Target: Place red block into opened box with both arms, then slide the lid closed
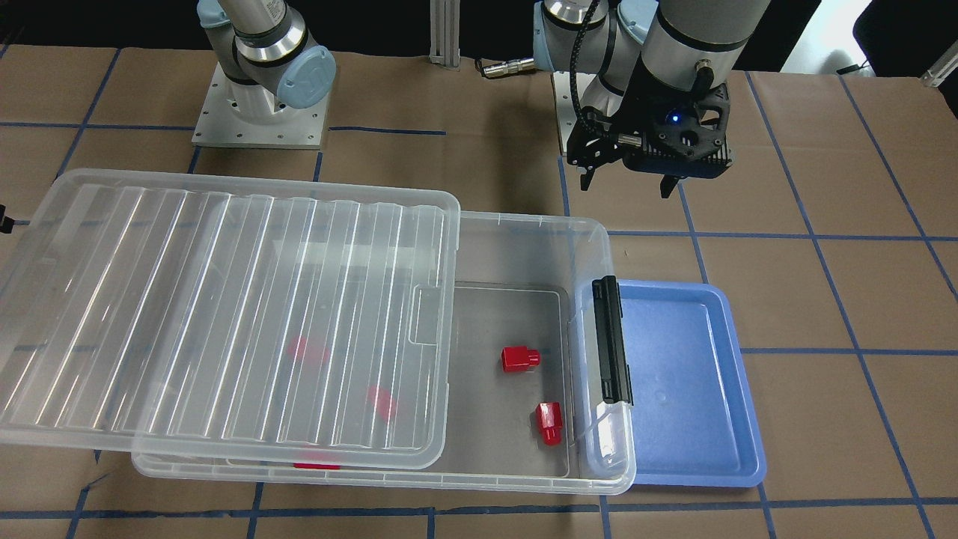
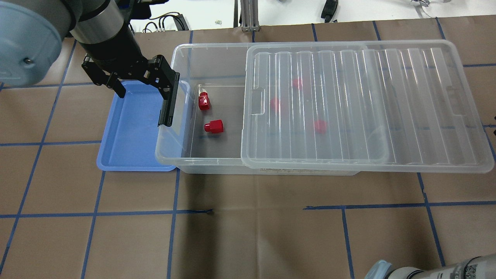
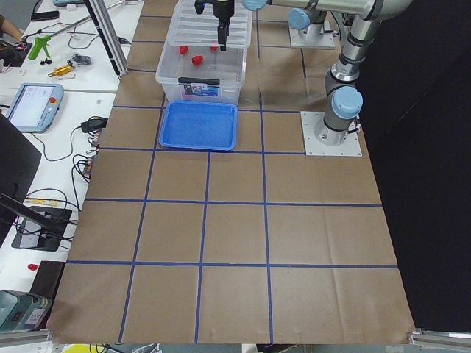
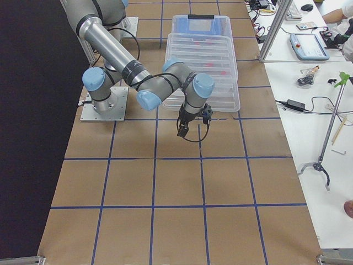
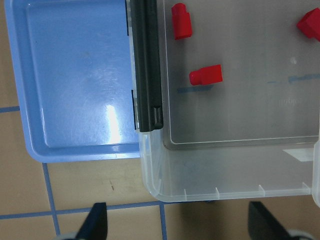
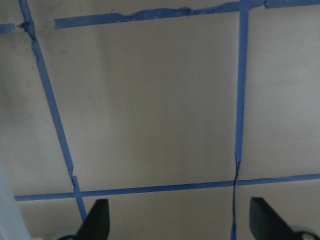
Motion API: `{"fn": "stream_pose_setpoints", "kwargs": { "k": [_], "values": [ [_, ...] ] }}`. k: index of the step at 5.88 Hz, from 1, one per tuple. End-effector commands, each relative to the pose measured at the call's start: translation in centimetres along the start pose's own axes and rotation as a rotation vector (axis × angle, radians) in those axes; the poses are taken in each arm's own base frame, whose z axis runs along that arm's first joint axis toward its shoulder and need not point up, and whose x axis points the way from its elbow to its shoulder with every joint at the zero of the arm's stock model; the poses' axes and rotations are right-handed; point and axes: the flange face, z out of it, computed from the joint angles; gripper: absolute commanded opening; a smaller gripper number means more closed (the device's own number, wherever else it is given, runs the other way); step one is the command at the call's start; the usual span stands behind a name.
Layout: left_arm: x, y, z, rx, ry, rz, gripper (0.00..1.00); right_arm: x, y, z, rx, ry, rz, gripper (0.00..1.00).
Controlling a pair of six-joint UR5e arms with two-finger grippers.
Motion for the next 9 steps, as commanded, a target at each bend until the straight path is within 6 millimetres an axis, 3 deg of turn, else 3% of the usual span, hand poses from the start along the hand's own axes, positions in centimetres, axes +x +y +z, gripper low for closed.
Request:
{"fn": "stream_pose_setpoints", "kwargs": {
  "k": [1, 5, 7, 9],
  "values": [
    [-0.1, 0.0, 0.2, 0.001, -0.001, 0.0, 0.98, -1.6, 0.2, 0.7, 0.018, -0.061, 0.018, 1.0],
    [-0.1, 0.0, 0.3, 0.001, -0.001, 0.005, 0.98, -2.8, 0.2, 1.8, 0.01, -0.098, 0.023, 1.0],
    [-0.4, -0.1, 0.2, 0.002, -0.003, 0.002, 0.98, -5.9, -0.8, 1.1, 0.015, -0.077, 0.021, 1.0],
    [-0.4, -0.1, 0.2, 0.002, -0.003, 0.002, 0.98, -6.5, -1.0, 0.9, 0.017, -0.073, 0.009, 1.0]
  ]
}}
